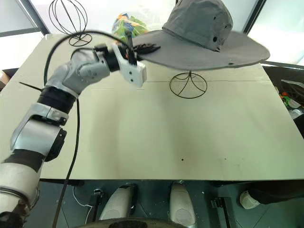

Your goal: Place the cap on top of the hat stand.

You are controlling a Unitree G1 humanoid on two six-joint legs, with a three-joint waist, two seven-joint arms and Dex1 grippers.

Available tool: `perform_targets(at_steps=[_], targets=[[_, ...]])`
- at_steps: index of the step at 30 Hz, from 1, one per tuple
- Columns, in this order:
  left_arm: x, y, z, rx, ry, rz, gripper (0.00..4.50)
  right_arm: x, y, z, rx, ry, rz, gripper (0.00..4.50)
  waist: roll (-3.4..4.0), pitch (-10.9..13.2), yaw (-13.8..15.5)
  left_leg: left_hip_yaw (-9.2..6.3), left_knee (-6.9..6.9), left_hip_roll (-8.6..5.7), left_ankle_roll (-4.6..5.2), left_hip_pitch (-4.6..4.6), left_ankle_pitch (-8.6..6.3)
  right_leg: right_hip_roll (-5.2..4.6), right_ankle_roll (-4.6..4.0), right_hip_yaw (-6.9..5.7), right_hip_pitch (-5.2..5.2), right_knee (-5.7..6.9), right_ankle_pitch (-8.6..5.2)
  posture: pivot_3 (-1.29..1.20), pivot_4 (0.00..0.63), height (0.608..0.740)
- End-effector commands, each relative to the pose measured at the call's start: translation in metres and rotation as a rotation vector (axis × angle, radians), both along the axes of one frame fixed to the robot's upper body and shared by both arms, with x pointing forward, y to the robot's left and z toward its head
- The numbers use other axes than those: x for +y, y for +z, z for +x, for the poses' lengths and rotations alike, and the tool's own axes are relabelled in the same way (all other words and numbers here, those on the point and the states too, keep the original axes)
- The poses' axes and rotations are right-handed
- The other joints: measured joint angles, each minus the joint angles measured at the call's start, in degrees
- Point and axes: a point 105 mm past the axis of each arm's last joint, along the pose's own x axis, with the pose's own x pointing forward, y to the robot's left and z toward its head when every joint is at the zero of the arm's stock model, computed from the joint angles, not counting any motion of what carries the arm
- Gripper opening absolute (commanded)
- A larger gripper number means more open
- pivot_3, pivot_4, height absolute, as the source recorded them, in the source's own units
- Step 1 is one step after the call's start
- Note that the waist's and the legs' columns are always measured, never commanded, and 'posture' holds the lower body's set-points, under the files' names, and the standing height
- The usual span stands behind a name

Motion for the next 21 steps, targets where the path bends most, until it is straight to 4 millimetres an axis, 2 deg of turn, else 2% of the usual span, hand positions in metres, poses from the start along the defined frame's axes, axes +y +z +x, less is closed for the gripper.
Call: perform_targets(at_steps=[1,8,14,17,21], targets=[[-0.004,-0.002,-0.004,-0.033,-0.019,0.0,0.03,-0.007,0.01,-0.004,-0.053,-0.042,-0.019,4.5,0.0,0.0,-0.1,0.0,0.0,0.0,0.0,0.0,0.0,0.0,0.0,0.0,0.0,0.0,0.0,0.0,0.15,0.74],[-0.009,-0.008,-0.002,-0.037,-0.016,0.016,0.03,-0.007,0.008,0.003,-0.045,-0.04,-0.017,4.5,0.0,0.0,-0.3,0.0,-0.03,0.0,0.0,0.03,0.0,0.01,0.0,0.0,0.0,0.0,0.0,0.0,0.15,0.74],[-0.004,-0.005,0.001,-0.007,0.003,0.014,0.03,-0.005,0.006,0.008,-0.045,-0.025,-0.019,4.5,0.0,0.0,-0.2,0.0,-0.02,0.0,0.0,0.02,0.0,0.01,0.0,0.0,0.0,0.01,0.0,0.0,0.15,0.74],[-0.002,-0.01,-0.002,0.026,-0.012,0.012,0.91,-0.003,0.003,0.01,-0.041,-0.018,-0.021,4.5,0.01,0.0,-0.3,0.0,-0.02,0.0,0.0,0.02,0.0,0.01,0.0,0.0,0.0,0.0,0.0,0.0,0.15,0.74],[0.0,-0.008,-0.004,0.039,-0.014,0.008,2.87,-0.002,0.003,0.011,-0.041,-0.013,-0.022,4.5,0.01,0.0,-0.2,0.0,-0.02,0.0,0.0,0.02,0.0,0.01,0.0,0.0,0.0,0.01,0.0,0.0,0.15,0.74]])
